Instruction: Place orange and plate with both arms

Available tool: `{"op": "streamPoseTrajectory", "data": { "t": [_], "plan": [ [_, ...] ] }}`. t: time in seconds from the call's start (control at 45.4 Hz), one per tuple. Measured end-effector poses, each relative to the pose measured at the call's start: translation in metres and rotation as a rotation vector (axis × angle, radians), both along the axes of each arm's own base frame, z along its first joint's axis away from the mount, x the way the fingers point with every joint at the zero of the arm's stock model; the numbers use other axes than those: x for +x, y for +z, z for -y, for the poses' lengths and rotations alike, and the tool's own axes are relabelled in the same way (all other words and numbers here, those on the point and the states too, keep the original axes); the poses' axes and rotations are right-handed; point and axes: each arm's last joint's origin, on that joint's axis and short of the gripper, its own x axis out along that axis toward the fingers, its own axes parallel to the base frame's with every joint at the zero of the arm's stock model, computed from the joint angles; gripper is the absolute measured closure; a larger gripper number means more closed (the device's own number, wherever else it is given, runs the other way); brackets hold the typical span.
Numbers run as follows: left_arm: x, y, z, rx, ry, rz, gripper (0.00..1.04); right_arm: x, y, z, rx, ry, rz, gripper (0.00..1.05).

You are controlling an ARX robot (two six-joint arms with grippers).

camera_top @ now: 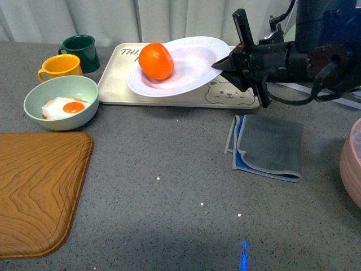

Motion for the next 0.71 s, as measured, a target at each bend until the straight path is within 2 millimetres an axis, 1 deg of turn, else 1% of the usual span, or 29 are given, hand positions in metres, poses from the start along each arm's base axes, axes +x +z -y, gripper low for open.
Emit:
{"op": "streamPoseTrajectory", "data": {
  "t": [0.066,0.088,0.11,0.176,0.198,0.242,0.353,0.397,0.419,0.463,0.485,0.507,0.529,0.573,0.617,0.639,0.661,0.683,0.705],
  "plan": [
    [0.000,0.000,0.000,0.000,0.000,0.000,0.07,0.022,-0.005,-0.003,0.005,-0.009,-0.008,1.04],
    [0.000,0.000,0.000,0.000,0.000,0.000,0.07,0.025,-0.006,-0.003,0.004,-0.010,-0.008,1.04],
    [0.000,0.000,0.000,0.000,0.000,0.000,0.07,0.033,-0.007,-0.004,-0.001,-0.014,-0.011,1.04],
    [0.000,0.000,0.000,0.000,0.000,0.000,0.07,0.051,-0.007,-0.008,-0.034,-0.026,-0.017,1.04],
    [0.000,0.000,0.000,0.000,0.000,0.000,0.07,0.053,-0.006,-0.008,-0.039,-0.028,-0.018,1.03],
    [0.000,0.000,0.000,0.000,0.000,0.000,0.07,0.057,-0.004,-0.009,-0.075,-0.039,-0.014,0.99],
    [0.000,0.000,0.000,0.000,0.000,0.000,0.07,0.057,0.002,-0.008,-0.188,-0.047,0.035,0.85],
    [0.000,0.000,0.000,0.000,0.000,0.000,0.07,0.054,0.007,-0.007,-0.238,-0.049,0.083,0.78],
    [0.000,0.000,0.000,0.000,0.000,0.000,0.07,0.053,0.008,-0.007,-0.259,-0.058,0.094,0.76],
    [0.000,0.000,0.000,0.000,0.000,0.000,0.07,0.046,0.014,-0.006,-0.342,-0.062,0.138,0.69],
    [0.000,0.000,0.000,0.000,0.000,0.000,0.07,0.040,0.020,-0.004,-0.377,-0.056,0.169,0.63],
    [0.000,0.000,0.000,0.000,0.000,0.000,0.07,0.038,0.021,-0.004,-0.388,-0.050,0.183,0.62],
    [0.000,0.000,0.000,0.000,0.000,0.000,0.07,0.031,0.028,-0.004,-0.437,-0.043,0.236,0.56],
    [0.000,0.000,0.000,0.000,0.000,0.000,0.07,0.022,0.038,-0.003,-0.503,-0.053,0.293,0.49],
    [0.000,0.000,0.000,0.000,0.000,0.000,0.07,0.014,0.044,-0.002,-0.567,-0.073,0.353,0.45],
    [0.000,0.000,0.000,0.000,0.000,0.000,0.07,0.006,0.051,0.000,-0.672,-0.140,0.470,0.49],
    [0.000,0.000,0.000,0.000,0.000,0.000,0.07,0.000,0.056,0.001,-0.739,-0.203,0.545,0.52],
    [0.000,0.000,0.000,0.000,0.000,0.000,0.07,-0.011,0.062,0.006,-0.823,-0.299,0.627,0.58],
    [0.000,0.000,0.000,0.000,0.000,0.000,0.07,-0.019,0.065,0.009,-0.884,-0.341,0.680,0.61]
  ]
}}
